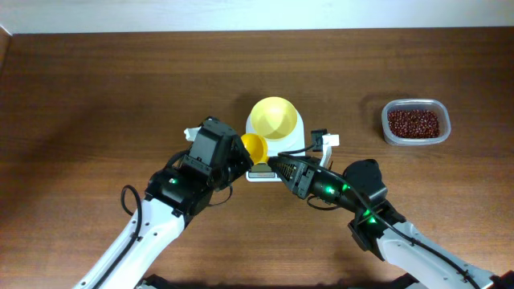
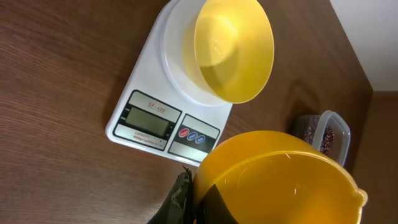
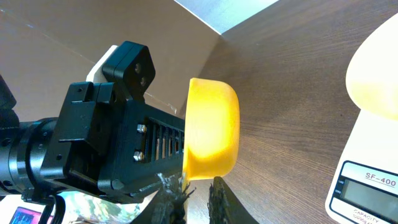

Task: Scoop item into bowl and weigh 50g on scale
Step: 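Grasp the scoop handle with the right gripper beside the left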

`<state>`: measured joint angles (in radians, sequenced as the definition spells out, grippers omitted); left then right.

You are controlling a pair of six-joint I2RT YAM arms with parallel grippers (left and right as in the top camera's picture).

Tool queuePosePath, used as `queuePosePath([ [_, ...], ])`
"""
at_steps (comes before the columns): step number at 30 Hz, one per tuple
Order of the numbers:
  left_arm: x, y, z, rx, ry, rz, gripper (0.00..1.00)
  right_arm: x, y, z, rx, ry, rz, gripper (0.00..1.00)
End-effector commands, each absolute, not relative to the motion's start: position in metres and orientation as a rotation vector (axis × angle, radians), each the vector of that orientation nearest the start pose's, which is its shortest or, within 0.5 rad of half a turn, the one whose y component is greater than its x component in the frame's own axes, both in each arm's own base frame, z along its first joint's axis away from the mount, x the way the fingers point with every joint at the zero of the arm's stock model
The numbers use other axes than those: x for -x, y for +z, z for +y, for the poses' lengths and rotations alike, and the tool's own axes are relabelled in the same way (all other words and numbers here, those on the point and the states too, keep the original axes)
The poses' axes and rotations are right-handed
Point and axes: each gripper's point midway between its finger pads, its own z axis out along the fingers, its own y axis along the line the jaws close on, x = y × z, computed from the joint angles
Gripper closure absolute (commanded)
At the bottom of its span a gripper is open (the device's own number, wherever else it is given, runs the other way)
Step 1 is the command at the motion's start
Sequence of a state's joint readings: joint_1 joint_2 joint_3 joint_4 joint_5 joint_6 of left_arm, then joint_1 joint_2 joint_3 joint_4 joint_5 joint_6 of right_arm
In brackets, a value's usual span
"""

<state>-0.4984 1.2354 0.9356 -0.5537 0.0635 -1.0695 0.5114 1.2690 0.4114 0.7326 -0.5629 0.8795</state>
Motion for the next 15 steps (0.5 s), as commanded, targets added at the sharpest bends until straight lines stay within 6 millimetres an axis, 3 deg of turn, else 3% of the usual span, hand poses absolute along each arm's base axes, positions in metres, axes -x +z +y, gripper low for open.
queuePosePath([
  [1,-0.2975,0.1624,-0.1769,0.621,-0.708,2.503,1.00,-0.2746,0.2004,0.2616,0.147,1.467,1.890,0.82],
  [15,-0.2962,0.1612,-0.1762,0.623,-0.701,2.510,1.00,-0.2689,0.2008,0.2646,0.180,1.496,1.895,0.92],
])
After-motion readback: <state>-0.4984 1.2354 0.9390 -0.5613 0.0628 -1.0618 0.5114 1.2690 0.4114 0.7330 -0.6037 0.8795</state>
